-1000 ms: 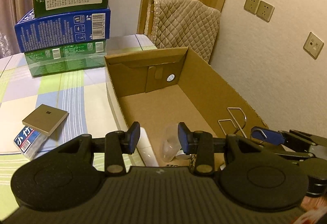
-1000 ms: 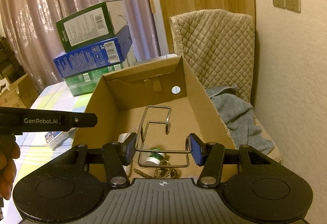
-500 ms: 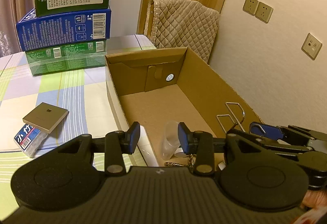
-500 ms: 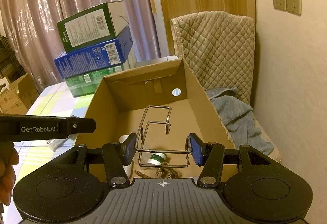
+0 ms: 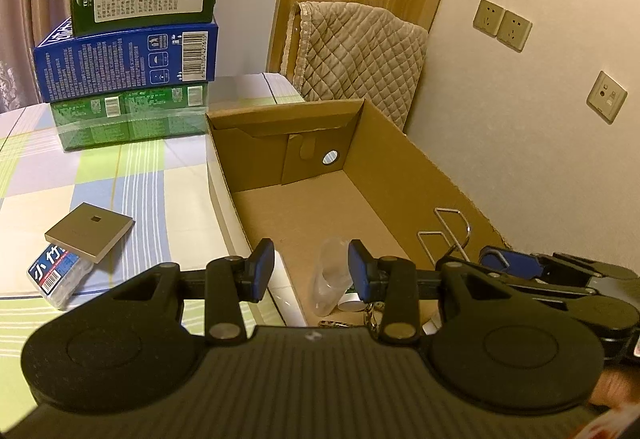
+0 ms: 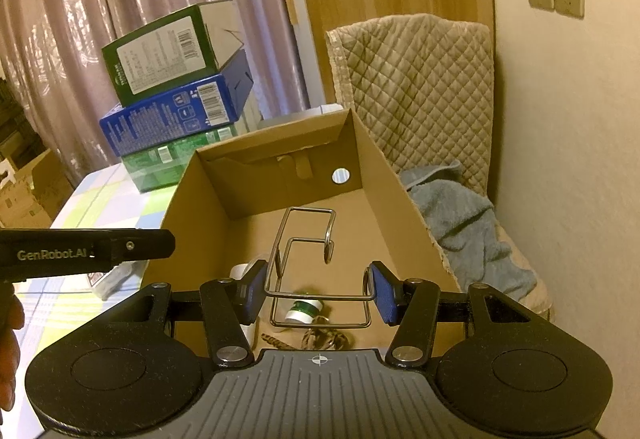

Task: Organize rigid objects
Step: 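Open left tool to release the remote while right tool releases the wire holder, then withdraw both tools from the box toward the floss box and gold plate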

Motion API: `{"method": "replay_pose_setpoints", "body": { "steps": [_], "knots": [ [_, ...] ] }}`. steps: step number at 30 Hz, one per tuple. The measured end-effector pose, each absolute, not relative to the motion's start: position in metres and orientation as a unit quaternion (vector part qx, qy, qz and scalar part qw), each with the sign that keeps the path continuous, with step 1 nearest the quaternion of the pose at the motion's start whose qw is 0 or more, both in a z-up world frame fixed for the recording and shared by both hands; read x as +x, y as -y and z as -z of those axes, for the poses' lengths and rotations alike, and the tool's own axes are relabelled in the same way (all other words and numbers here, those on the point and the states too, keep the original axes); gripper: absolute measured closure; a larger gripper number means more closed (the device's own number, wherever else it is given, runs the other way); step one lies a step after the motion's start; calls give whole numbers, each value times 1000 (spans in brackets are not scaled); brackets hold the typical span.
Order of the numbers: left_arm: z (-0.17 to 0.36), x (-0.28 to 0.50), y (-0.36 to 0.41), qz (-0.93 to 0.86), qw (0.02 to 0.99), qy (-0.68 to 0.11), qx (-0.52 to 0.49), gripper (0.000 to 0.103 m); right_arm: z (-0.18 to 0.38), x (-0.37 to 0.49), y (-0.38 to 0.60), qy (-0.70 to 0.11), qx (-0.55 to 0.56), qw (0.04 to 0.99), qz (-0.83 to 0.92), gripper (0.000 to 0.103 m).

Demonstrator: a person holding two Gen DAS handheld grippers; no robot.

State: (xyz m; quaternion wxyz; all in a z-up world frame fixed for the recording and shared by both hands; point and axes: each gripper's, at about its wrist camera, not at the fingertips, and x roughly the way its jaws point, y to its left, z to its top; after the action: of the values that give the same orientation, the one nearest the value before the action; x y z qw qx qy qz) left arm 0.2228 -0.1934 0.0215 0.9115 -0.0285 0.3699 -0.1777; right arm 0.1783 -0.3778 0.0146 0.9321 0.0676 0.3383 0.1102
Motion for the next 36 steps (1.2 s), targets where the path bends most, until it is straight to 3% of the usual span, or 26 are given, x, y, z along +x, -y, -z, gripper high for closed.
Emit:
{"method": "replay_pose_setpoints", "body": {
  "steps": [5, 9, 16, 29, 36],
  "knots": [
    [-24, 222, 191, 177, 913, -367, -31, 68, -13, 179, 382, -336, 81, 932, -109, 52],
    [-23, 221, 188, 177, 913, -367, -34, 68, -13, 178, 386, -332, 101, 932, -105, 38],
    [-27, 205, 171, 167, 915, -365, -48, 68, -28, 159, 394, -319, 116, 936, -91, 33],
    [-58, 139, 116, 136, 929, -339, -65, 67, -68, 92, 368, -296, 138, 938, -114, 28],
    [-66, 102, 86, 112, 933, -336, -58, 58, -72, 65, 333, -301, 116, 936, -140, 27]
  ]
}}
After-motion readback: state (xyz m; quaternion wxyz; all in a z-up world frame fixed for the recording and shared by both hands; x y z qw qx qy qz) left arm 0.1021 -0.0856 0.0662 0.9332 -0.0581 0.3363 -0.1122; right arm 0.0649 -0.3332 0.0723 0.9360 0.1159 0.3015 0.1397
